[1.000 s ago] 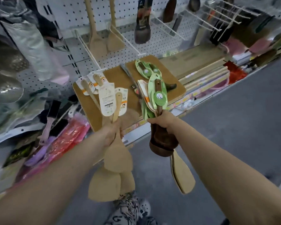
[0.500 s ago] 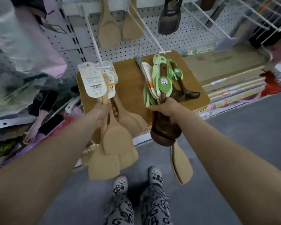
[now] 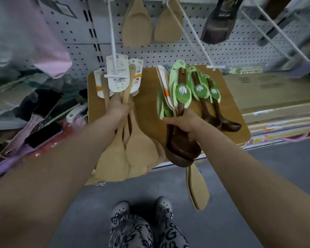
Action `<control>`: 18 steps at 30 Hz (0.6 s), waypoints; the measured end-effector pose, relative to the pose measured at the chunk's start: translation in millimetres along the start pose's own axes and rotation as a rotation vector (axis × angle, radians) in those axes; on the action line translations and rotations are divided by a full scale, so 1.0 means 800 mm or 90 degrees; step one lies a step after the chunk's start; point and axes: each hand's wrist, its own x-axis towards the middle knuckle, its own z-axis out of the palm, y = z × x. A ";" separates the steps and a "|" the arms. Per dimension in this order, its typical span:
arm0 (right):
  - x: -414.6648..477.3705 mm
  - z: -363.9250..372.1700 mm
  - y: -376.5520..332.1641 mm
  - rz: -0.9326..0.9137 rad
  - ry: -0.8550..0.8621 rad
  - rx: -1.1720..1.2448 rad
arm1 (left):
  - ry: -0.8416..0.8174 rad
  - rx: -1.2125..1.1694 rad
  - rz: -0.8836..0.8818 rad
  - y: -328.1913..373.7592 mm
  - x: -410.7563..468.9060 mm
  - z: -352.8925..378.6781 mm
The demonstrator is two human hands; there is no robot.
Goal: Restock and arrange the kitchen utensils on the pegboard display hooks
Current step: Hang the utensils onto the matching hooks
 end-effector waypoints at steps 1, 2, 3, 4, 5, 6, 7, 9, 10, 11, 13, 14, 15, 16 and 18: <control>0.004 0.002 0.000 0.003 0.000 0.005 | 0.025 -0.011 0.001 0.001 0.004 0.000; 0.008 0.004 -0.001 0.006 -0.003 0.010 | 0.047 -0.022 -0.003 0.001 0.009 -0.002; 0.012 0.007 -0.002 0.009 -0.008 0.018 | 0.066 -0.029 -0.013 0.000 0.016 -0.004; 0.016 0.009 -0.003 0.013 -0.018 0.027 | 0.082 -0.030 -0.026 0.000 0.023 -0.006; 0.020 0.011 -0.004 0.016 -0.024 0.034 | 0.097 -0.021 -0.041 -0.002 0.030 -0.008; 0.024 0.013 -0.005 0.017 -0.026 0.037 | 0.110 -0.002 -0.053 -0.004 0.037 -0.010; 0.025 0.014 -0.007 0.018 -0.030 0.040 | 0.117 0.019 -0.063 -0.005 0.042 -0.010; 0.028 0.014 -0.011 0.019 -0.032 0.044 | 0.123 0.054 -0.074 -0.007 0.046 -0.010; 0.027 0.014 -0.014 0.019 -0.033 0.047 | 0.121 0.068 -0.074 -0.007 0.044 -0.010; 0.026 0.013 -0.017 0.019 -0.038 0.050 | 0.118 0.082 -0.072 -0.006 0.041 -0.010; 0.021 0.011 -0.022 0.027 -0.044 0.055 | 0.111 0.118 -0.063 -0.006 0.031 -0.014; 0.019 0.010 -0.024 0.033 -0.045 0.057 | 0.103 0.135 -0.061 -0.005 0.025 -0.016; 0.016 0.010 -0.027 0.039 -0.045 0.058 | 0.088 0.152 -0.065 -0.005 0.019 -0.018; 0.013 0.009 -0.029 0.045 -0.043 0.061 | 0.069 0.171 -0.072 -0.007 0.013 -0.019; 0.007 0.006 -0.033 0.053 -0.042 0.067 | 0.036 0.221 -0.081 -0.009 -0.001 -0.022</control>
